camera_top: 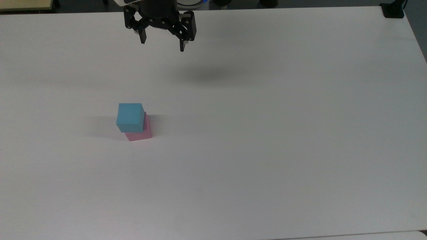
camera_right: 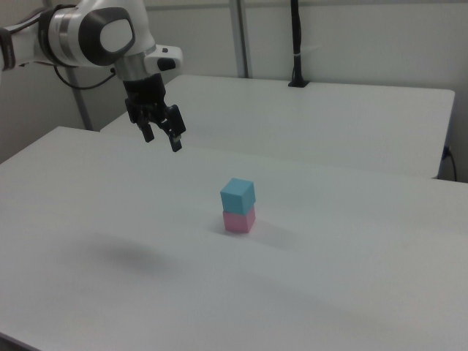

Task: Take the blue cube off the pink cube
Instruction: 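Move the open gripper over the light-blue cube and lower it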

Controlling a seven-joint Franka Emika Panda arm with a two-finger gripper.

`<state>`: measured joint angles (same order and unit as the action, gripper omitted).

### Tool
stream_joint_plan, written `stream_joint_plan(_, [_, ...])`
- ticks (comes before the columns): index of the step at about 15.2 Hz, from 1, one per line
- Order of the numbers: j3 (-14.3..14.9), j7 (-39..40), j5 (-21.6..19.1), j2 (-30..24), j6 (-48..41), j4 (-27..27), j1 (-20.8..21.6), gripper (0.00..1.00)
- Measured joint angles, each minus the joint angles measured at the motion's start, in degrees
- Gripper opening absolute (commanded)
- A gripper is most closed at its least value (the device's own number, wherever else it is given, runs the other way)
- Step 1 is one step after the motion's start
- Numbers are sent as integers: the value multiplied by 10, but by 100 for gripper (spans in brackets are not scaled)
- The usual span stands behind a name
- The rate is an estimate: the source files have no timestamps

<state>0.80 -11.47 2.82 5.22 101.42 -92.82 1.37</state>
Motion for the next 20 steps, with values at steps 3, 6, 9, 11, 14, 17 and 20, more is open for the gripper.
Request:
stream_joint_plan(3, [0,0,-2,0,0,1,-3,100])
stream_joint_plan(6, [0,0,-2,0,0,1,-4,100])
stream_joint_plan(9, [0,0,-2,0,0,1,-4,100])
stream_joint_plan(11, [0,0,-2,0,0,1,-4,100])
stream_joint_plan(14, [0,0,-2,0,0,1,-4,100])
stream_joint_plan(17, [0,17,-2,1,12,1,-5,100])
stream_joint_plan(20, [0,51,-2,11,39,-2,-14,100])
